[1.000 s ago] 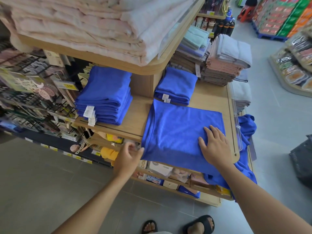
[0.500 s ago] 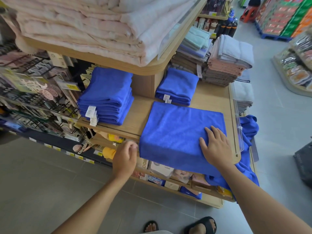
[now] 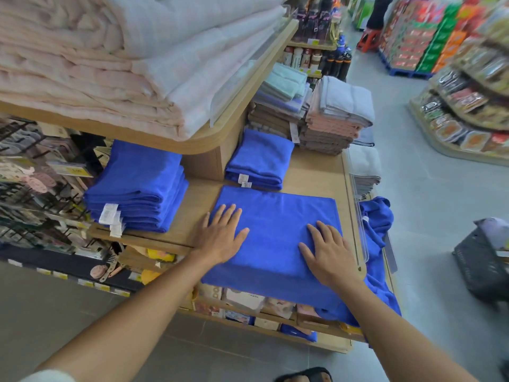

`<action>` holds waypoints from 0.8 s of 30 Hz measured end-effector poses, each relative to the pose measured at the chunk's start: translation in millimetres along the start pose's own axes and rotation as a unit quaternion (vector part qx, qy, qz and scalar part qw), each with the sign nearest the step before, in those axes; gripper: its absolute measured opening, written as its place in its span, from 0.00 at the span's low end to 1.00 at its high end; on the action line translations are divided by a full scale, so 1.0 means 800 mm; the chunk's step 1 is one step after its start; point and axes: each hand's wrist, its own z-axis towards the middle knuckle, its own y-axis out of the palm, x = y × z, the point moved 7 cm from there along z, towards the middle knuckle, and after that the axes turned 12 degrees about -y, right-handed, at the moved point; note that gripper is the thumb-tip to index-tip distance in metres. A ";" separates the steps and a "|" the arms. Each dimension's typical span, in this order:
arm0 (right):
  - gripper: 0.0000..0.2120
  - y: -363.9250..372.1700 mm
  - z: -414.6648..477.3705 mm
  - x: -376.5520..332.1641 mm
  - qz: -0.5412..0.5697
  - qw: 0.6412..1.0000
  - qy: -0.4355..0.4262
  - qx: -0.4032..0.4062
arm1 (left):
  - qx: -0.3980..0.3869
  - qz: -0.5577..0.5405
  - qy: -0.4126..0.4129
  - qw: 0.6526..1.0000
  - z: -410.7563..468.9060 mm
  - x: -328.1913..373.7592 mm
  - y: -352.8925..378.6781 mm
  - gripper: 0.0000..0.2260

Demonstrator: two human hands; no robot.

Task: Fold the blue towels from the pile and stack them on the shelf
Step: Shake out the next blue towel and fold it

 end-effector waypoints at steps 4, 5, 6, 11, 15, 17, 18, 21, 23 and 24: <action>0.18 -0.031 0.066 0.049 0.112 0.992 0.048 -0.003 | 0.075 -0.062 -0.099 0.990 0.051 -0.023 -0.043 0.27; 0.19 -0.038 0.085 0.063 0.125 0.990 0.066 -0.008 | 0.075 -0.040 -0.132 0.988 0.068 -0.032 -0.053 0.27; 0.21 -0.044 0.102 0.075 0.120 0.990 0.074 -0.020 | 0.062 -0.017 -0.152 0.986 0.083 -0.038 -0.061 0.26; 0.18 -0.033 0.145 0.104 0.058 0.990 0.072 -0.103 | -0.018 -0.107 -0.149 0.983 0.117 -0.034 -0.068 0.14; 0.07 -0.041 0.153 0.110 0.105 0.987 0.061 -0.105 | -0.021 -0.276 -0.172 0.945 0.117 -0.030 -0.069 0.08; 0.02 -0.055 0.148 0.115 0.160 0.979 0.070 -0.108 | -0.029 -0.407 -0.180 0.895 0.111 -0.034 -0.069 0.12; 0.02 -0.063 0.143 0.119 0.202 0.971 0.078 -0.105 | -0.044 -0.479 -0.172 0.860 0.106 -0.033 -0.070 0.16; 0.03 -0.097 0.126 0.136 0.303 0.947 0.082 -0.067 | -0.088 -0.635 -0.146 0.753 0.090 -0.040 -0.084 0.18; 0.02 -0.122 0.121 0.143 0.354 0.931 0.086 -0.041 | -0.110 -0.679 -0.135 0.713 0.086 -0.044 -0.101 0.11; 0.02 -0.134 0.122 0.144 0.368 0.925 0.086 -0.028 | -0.110 -0.679 -0.134 0.713 0.088 -0.045 -0.112 0.08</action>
